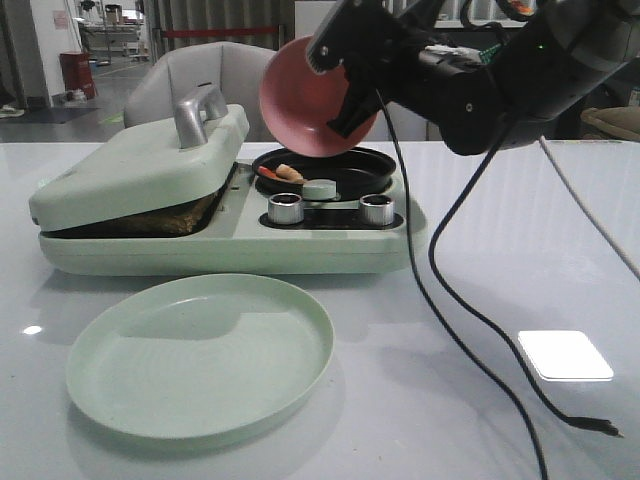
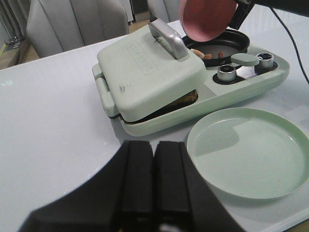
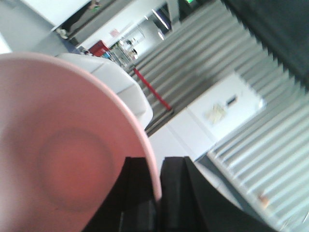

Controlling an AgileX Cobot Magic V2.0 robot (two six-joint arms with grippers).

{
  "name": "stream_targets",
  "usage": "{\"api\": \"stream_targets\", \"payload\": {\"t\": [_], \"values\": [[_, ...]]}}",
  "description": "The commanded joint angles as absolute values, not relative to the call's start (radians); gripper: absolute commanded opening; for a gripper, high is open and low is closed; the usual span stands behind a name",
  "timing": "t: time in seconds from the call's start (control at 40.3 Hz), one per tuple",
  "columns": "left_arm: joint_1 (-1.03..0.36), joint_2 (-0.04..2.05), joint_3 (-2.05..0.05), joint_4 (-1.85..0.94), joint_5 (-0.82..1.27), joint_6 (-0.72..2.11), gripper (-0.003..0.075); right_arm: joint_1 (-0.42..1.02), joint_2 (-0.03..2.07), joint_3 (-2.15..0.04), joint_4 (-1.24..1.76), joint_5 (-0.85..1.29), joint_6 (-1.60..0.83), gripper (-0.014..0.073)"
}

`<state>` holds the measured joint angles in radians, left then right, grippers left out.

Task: Make breakfast with bread and shrimp
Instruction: 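Tilt the pink bowl to pour the shrimp into the pan, then return the pink bowl to the table and release it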

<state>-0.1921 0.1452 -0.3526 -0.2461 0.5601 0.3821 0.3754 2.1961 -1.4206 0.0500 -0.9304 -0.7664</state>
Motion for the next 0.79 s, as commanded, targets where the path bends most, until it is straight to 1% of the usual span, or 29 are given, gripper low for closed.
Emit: {"api": "stream_targets", "payload": {"t": [0.0,0.198,0.446,0.645,0.769], "values": [[-0.199,0.155,-0.380,-0.264,0.476,0.375,0.0032,0.369,2.100,-1.457,0.201,-0.981,-0.554,-0.0032],[-0.199,0.155,-0.380,-0.264,0.476,0.375,0.0032,0.359,2.015,-1.457,0.250,-0.754,-0.344,-0.0032],[-0.199,0.155,-0.380,-0.264,0.476,0.375,0.0032,0.319,1.851,-1.457,0.334,-0.401,-0.288,-0.0032],[-0.199,0.155,-0.380,-0.264,0.476,0.375,0.0032,0.218,1.732,-1.457,0.436,-0.081,-0.278,-0.0032],[-0.199,0.155,-0.380,-0.264,0.476,0.375,0.0032,0.136,1.690,-1.457,0.447,0.101,-0.278,-0.0032]]}}
